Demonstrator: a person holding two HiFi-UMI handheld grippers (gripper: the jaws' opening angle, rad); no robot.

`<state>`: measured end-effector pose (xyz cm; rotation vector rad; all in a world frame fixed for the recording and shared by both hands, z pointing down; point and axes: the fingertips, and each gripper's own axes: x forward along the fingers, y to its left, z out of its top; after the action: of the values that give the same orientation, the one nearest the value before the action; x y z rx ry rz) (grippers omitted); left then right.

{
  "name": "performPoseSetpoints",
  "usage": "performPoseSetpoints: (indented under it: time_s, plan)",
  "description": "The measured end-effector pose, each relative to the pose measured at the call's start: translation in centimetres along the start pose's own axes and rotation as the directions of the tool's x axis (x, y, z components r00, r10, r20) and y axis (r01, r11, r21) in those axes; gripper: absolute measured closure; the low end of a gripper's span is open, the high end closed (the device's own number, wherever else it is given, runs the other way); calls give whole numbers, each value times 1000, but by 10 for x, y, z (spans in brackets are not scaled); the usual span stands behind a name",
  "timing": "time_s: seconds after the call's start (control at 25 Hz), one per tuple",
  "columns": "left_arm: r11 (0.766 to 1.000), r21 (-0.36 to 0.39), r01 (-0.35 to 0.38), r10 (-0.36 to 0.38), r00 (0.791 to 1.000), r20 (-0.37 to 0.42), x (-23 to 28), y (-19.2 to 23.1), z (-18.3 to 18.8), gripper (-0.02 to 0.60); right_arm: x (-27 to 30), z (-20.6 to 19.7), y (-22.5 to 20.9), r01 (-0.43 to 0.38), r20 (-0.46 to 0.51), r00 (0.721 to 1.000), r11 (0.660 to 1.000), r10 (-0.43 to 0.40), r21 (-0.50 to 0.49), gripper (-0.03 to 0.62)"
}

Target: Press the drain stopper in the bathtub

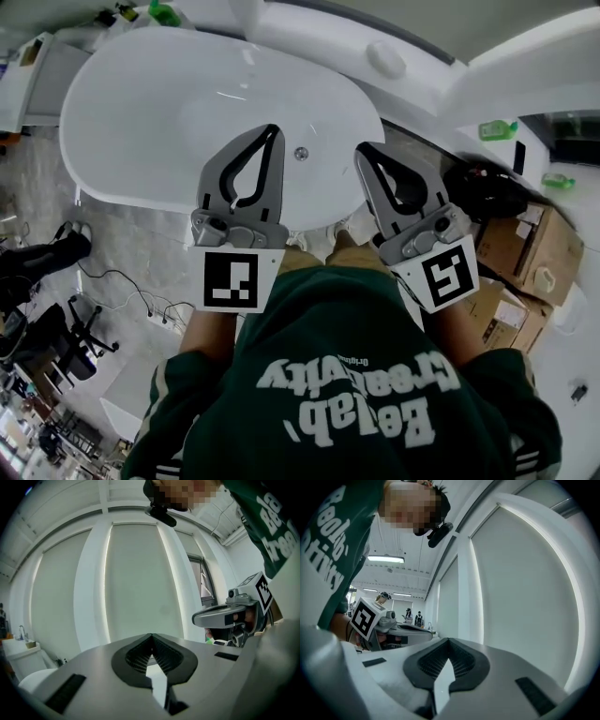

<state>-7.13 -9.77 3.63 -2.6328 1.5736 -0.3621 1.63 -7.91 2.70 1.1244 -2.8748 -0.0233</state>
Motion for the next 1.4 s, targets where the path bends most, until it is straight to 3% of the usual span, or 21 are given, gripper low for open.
performPoseSetpoints:
  time_s: [0.2, 0.6, 0.84, 1.0, 1.24, 1.4]
  plan:
    - [1000, 27, -9, 10, 1000, -28, 14, -22, 3, 574, -2, -6, -29, -31, 24, 999, 999, 30, 32, 580]
    - [997, 49, -64, 68, 993, -99, 44, -43, 2, 574, -11, -33, -83, -15, 15, 1000, 994, 13, 111, 580]
    - [997, -7, -75, 73, 988, -135, 50, -40, -22, 574, 4, -60, -97, -6, -34, 999, 991, 11, 133, 580]
    - [998, -30, -61, 57, 989, -134, 56, -26, -52, 574, 28, -97, -94, 1, -85, 996, 987, 13, 159, 580]
    - [987, -160, 3, -31, 985, -170, 62, -6, -128, 574, 62, -165, -65, 27, -207, 978, 986, 7, 165, 580]
    - [989, -145, 40, -66, 982, -179, 68, 5, -176, 574, 80, -227, -37, 24, -317, 948, 987, 28, 159, 580]
